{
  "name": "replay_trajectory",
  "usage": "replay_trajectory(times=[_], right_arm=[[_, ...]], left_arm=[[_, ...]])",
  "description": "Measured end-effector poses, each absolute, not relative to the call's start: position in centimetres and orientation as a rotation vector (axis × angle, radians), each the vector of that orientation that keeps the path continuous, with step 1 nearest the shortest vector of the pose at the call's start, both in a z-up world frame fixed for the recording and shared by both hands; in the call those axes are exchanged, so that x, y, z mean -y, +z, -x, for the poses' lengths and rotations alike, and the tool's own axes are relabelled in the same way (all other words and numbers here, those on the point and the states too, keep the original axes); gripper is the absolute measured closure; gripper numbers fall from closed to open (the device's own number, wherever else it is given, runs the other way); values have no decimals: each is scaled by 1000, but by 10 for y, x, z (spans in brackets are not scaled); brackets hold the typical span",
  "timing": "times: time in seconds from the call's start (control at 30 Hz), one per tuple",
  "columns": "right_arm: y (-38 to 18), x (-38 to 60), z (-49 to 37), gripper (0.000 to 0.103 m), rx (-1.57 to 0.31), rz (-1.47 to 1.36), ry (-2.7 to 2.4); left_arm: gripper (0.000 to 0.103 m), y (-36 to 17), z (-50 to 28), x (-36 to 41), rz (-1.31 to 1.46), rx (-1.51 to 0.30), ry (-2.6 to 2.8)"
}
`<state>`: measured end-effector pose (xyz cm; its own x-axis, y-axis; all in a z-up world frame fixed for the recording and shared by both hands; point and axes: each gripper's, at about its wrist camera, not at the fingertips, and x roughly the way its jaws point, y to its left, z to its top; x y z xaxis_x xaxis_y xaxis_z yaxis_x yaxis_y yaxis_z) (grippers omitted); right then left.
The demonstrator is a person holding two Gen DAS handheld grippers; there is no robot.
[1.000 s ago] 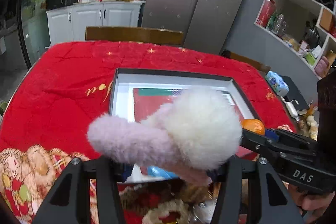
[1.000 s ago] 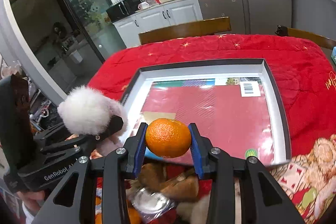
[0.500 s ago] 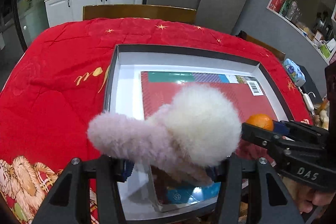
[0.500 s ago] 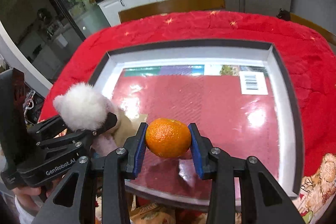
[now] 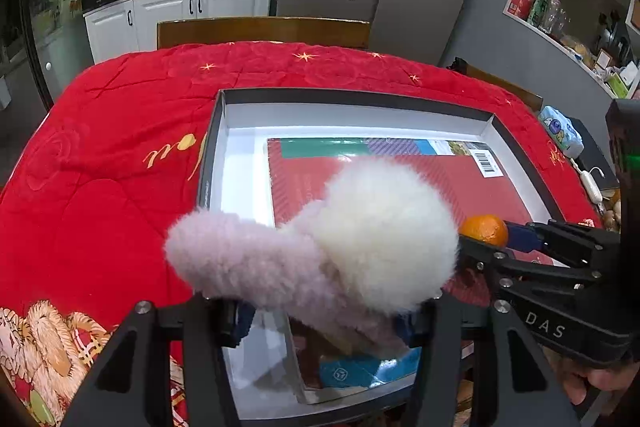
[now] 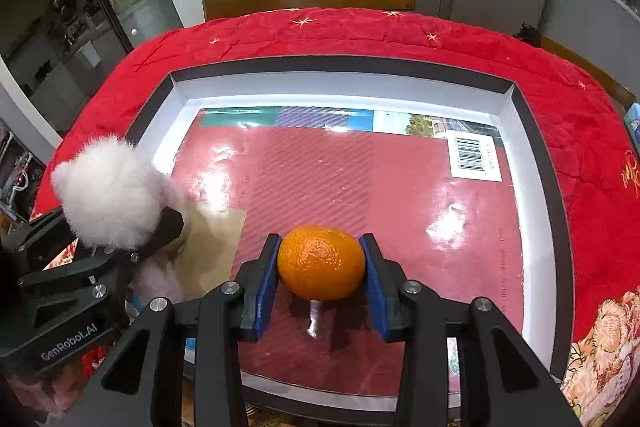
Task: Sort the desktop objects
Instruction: 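Lower and release the mandarin and hair clip into the tray with both grippers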
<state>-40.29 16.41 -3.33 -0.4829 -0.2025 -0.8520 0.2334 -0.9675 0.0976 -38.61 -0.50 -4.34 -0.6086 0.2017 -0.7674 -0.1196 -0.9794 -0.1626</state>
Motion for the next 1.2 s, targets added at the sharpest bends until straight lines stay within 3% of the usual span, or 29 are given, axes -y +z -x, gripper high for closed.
replay_trajectory(times=[0.23,0.37,0.53,0.63,0.77,0.83,0.87,1.2], right_arm=[[-34,-165,404,64,-38,-1425,-2517],[-31,-166,403,51,-20,-1406,-2518],[-29,-168,403,50,-14,-1398,-2548],[-25,-171,401,44,-12,-1382,-2573],[-18,-177,400,18,10,-1364,-2640],[-15,-182,400,4,28,-1365,-2676],[-14,-184,401,0,44,-1362,-2688],[-10,-183,400,0,75,-1333,-2685]], left_arm=[[43,-43,384,2,1282,95,2706],[38,-44,384,-2,1302,54,2697],[29,-43,384,-4,1305,18,2705],[28,-41,384,1,1289,53,2702],[24,-36,382,10,1260,140,2672],[0,-31,379,10,1241,143,2668],[0,-28,377,9,1206,161,2630],[0,-23,373,8,1198,135,2663]])
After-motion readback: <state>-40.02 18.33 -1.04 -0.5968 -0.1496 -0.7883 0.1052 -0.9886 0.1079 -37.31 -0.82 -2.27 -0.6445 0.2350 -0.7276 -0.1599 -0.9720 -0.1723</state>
